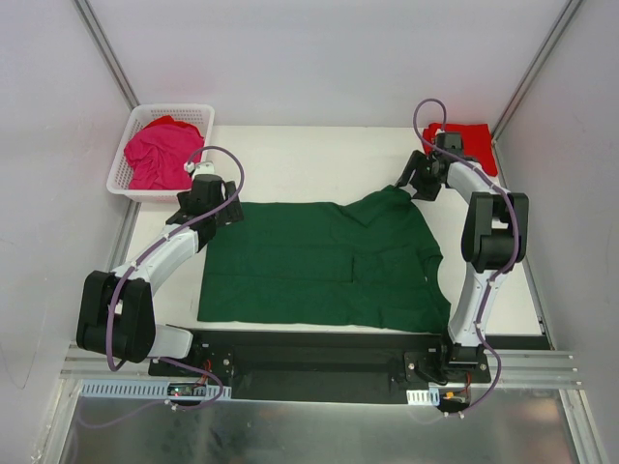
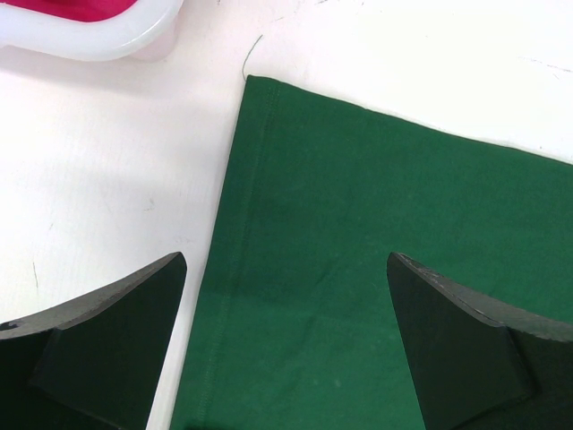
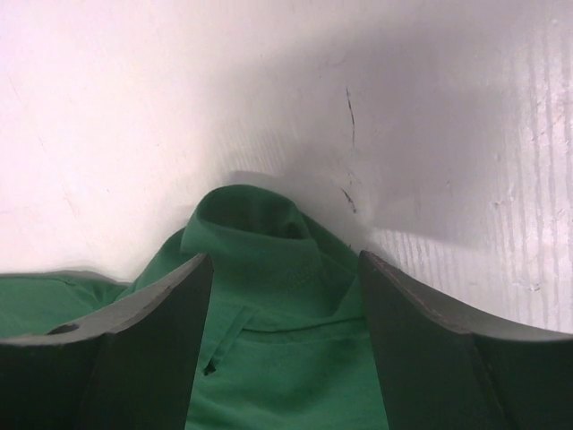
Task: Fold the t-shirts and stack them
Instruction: Grap the side of the flattened tshirt furthest away from the robot with both arms, then fold the other side of the tshirt into a rectangle
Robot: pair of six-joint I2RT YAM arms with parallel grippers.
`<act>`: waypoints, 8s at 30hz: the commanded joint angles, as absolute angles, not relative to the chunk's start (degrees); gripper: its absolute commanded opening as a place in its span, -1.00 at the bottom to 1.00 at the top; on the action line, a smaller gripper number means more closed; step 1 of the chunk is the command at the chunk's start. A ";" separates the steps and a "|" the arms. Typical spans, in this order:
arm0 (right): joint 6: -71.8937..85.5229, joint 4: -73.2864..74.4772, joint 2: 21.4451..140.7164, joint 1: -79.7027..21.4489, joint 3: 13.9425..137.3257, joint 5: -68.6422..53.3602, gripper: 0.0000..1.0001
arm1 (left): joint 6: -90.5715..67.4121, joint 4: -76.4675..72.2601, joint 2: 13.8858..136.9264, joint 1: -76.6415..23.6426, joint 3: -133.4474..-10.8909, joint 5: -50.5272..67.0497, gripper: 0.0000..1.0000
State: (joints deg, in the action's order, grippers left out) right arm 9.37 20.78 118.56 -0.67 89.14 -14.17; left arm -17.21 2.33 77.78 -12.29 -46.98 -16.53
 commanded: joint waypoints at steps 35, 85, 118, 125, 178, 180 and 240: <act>8.35 19.95 117.69 -0.09 87.10 -14.94 -0.21 | -18.28 0.62 77.78 -11.69 -46.41 -17.14 0.91; 8.26 20.92 116.81 -0.17 87.19 -16.87 -0.98 | -2.56 -2.12 103.09 -5.63 -68.11 -9.93 0.36; 9.14 20.57 116.63 1.76 87.19 -18.46 -0.97 | 9.23 5.36 111.88 -4.13 -75.23 -9.67 0.27; 9.32 20.48 116.63 2.11 87.27 -18.63 -0.98 | 10.81 6.42 113.38 -4.13 -76.20 -10.63 0.26; 10.28 20.13 116.72 3.08 87.27 -19.86 -0.98 | 8.61 20.74 117.77 -4.48 -82.88 -0.44 -1.00; 10.20 20.13 116.63 3.08 87.19 -19.86 -0.98 | 8.44 20.74 117.68 -4.57 -82.79 -0.26 -1.00; 9.75 39.37 60.23 -5.71 61.88 -10.81 -0.98 | 4.04 29.27 77.70 -4.66 -61.35 -1.58 -1.00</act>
